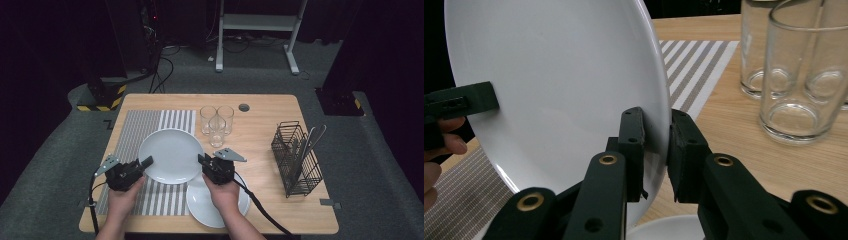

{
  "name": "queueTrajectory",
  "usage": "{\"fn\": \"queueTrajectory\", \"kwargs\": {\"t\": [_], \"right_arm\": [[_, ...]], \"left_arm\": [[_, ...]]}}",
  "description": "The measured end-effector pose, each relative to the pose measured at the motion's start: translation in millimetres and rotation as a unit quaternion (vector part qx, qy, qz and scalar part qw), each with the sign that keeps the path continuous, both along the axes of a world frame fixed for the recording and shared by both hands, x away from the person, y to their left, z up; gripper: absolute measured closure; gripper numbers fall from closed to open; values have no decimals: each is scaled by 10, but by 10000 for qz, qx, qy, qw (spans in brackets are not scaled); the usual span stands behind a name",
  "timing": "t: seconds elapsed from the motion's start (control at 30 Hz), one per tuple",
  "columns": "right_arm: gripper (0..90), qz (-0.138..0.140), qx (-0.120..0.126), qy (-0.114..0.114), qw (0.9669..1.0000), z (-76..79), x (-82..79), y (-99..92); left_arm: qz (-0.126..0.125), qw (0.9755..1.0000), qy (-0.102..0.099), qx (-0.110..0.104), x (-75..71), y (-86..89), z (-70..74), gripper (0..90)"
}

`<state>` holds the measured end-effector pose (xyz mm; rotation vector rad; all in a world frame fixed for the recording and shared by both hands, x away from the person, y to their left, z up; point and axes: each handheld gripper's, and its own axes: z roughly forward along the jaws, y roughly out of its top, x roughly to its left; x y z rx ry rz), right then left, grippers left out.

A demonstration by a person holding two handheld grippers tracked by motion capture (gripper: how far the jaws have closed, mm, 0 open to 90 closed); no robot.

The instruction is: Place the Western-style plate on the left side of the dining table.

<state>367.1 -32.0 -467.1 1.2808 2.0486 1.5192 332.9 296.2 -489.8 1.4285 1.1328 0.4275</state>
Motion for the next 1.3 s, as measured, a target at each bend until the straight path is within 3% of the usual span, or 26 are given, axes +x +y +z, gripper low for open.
{"fn": "queueTrajectory", "kwargs": {"t": [0.6, 0.97, 1.3], "right_arm": [[789, 276, 44, 60, 9996, -17, 105, 437], [787, 347, 7, 191, 9992, -90, 230, 583], [789, 393, -100, 353, 9986, -187, 324, 695]], "left_arm": [[303, 9995, 75, -63, 3, 433, -11, 666], [456, 9989, 127, -62, 73, 522, -89, 656], [492, 9982, 313, -108, 164, 629, -228, 646]]}}
